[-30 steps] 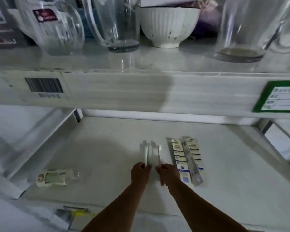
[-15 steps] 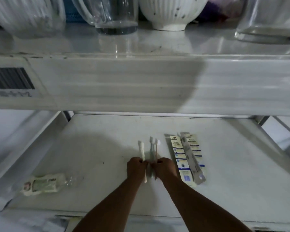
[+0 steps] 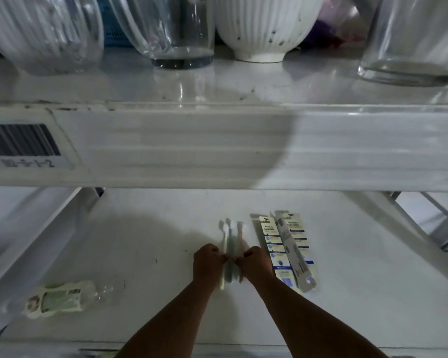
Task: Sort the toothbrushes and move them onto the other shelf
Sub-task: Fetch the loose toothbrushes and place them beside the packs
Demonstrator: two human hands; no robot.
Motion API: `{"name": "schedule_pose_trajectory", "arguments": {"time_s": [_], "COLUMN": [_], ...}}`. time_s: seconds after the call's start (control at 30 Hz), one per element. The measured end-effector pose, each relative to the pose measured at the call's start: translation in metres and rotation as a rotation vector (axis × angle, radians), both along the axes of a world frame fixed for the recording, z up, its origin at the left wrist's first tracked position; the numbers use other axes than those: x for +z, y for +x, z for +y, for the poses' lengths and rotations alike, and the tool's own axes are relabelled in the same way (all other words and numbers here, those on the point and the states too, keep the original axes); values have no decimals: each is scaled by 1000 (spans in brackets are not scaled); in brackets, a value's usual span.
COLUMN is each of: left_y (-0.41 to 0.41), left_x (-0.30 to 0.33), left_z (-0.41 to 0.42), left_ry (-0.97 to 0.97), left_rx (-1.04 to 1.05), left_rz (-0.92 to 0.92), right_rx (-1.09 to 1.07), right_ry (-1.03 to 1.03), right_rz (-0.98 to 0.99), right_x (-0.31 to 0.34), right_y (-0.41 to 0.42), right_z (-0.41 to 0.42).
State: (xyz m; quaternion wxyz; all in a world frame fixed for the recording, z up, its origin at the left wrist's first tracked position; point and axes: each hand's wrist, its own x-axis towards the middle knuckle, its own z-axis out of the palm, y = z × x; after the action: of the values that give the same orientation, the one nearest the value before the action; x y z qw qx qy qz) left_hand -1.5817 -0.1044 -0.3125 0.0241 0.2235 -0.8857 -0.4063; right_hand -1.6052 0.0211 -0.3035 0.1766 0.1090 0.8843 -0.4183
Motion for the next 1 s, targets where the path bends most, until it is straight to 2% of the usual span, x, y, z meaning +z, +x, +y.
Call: {"name": "schedule_pose_trajectory", "arguments": {"time_s": [0.2,0.43,0.5,0.63,0.73,0.83,0.93,1.0], "left_y": [-3,-6,-5,1,6,9,15,24], "left_x": [-1,4,8,20,34,46,52,58], "left_z": [0,-4,-6,-17,-33,-54,-78,-90], "left_ry": [95,187,122,-134,-243,-492,-539,-539], "left_rx": [56,57,36,-69,-107,-230,-233,-204], "left_rz": [-43,-3,8,-3,-81,-189,-313,-360], "right_rx": [-16,-92,-93,-24,187,359,570,638], "right_ry": [44,-146,-163,-111,122,158,361,420], "right_rz": [2,-46,-38,20,136,155,207,213], "right_x": [0,10,15,32,52,71,84,89], "right_y": [-2,-4,-5,-8,-14,-16,-18,-18], "right_z": [3,7,10,10,5,-4,-15,-26]}}
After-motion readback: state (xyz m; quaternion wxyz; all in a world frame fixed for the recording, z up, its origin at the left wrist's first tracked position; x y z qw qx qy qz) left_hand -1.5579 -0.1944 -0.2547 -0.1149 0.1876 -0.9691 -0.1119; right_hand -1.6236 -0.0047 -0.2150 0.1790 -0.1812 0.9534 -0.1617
